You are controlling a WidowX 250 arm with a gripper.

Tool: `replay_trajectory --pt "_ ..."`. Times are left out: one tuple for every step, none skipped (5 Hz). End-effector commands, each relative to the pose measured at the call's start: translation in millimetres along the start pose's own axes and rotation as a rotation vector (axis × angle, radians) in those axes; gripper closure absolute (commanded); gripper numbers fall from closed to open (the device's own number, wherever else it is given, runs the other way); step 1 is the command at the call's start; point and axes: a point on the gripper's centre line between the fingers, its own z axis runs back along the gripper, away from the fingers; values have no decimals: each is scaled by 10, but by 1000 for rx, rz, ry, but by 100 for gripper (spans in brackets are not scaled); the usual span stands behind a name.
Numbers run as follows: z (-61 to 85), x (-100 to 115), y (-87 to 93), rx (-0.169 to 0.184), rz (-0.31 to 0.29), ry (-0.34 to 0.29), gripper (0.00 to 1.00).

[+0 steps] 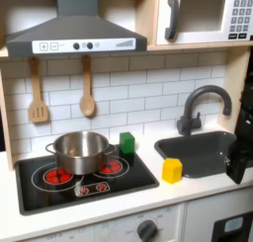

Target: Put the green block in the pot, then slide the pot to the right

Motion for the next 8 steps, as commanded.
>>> replay_trajectory --pt "0 0 0 0 0 0 0" --pt "-55 203 42 19 15 2 0" --pt "-149 366 63 30 13 23 0" --pt "-164 534 84 34 2 11 0" --pt "-200 758 151 49 11 3 0" --pt "-240 971 211 57 7 -4 0" --pt "-270 1170 259 63 4 -15 0" --pt "-313 1345 322 69 -1 -20 0"
